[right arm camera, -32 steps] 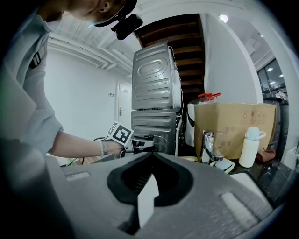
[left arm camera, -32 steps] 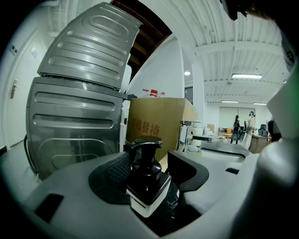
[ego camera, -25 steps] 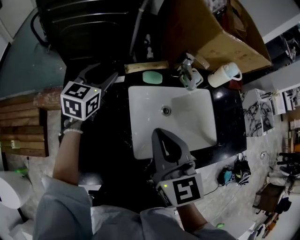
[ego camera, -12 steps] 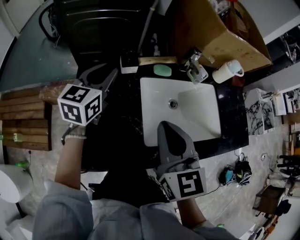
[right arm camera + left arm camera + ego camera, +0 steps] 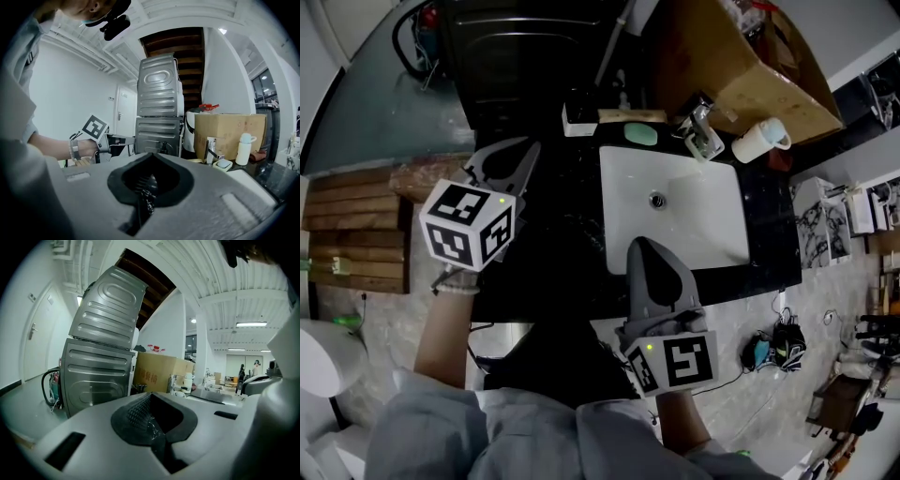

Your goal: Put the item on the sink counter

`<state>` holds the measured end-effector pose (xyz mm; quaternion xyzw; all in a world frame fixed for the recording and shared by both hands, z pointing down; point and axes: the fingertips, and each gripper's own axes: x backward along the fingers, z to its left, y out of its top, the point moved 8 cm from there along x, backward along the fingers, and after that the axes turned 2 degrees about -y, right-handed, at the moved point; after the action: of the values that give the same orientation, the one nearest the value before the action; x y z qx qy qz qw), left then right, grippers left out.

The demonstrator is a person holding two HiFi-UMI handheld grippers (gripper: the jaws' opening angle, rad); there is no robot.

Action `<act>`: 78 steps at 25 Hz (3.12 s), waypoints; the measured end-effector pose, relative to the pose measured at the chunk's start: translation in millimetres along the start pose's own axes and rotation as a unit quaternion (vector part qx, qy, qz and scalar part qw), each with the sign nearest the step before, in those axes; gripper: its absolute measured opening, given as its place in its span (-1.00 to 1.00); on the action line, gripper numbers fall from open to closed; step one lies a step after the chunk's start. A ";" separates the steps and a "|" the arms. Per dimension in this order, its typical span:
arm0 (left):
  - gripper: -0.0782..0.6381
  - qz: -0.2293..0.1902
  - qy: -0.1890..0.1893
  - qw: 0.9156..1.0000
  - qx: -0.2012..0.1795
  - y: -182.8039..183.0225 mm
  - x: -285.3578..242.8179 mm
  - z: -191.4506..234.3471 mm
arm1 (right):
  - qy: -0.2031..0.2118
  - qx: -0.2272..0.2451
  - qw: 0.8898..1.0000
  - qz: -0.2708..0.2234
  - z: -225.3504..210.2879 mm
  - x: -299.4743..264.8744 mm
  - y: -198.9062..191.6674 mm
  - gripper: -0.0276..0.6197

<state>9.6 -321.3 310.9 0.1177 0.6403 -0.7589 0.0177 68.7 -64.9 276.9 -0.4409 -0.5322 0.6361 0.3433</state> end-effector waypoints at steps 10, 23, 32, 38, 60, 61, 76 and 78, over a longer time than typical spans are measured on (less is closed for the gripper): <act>-0.77 0.003 0.009 1.000 -0.010 13.1 43.1 -19.3 | 0.004 0.007 1.000 0.004 5.1 8.3 4.3 -0.92; -0.77 -0.005 0.056 0.998 0.011 21.6 88.2 -48.1 | 0.073 0.020 0.997 -0.017 7.1 1.5 20.8 -0.92; -0.77 -0.034 0.075 0.995 0.048 31.3 116.2 -64.2 | 0.105 0.019 0.994 -0.011 9.7 -2.1 30.7 -0.92; -0.77 -0.037 0.100 0.993 0.043 34.1 129.5 -69.1 | 0.134 0.027 0.990 -0.033 15.5 -10.6 36.1 -0.92; -0.77 -0.040 0.108 0.993 0.032 42.4 121.1 -83.9 | 0.161 0.036 0.985 -0.040 3.4 -21.6 41.5 -0.92; -0.77 -0.040 0.108 0.993 0.032 42.6 120.2 -84.0 | 0.162 0.036 0.985 -0.039 2.8 -22.0 41.3 -0.92; -0.77 -0.038 0.104 0.993 0.030 44.2 107.2 -86.1 | 0.164 0.037 0.985 -0.037 -5.6 -27.9 39.2 -0.92; -0.77 -0.038 0.103 0.993 0.030 44.2 105.2 -87.0 | 0.163 0.037 0.985 -0.037 -7.6 -27.8 38.5 -0.92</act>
<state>-71.2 -231.3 233.7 0.1718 0.6194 -0.7618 -0.0810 87.4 -94.9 244.3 -0.5052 -0.4610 0.5620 0.4652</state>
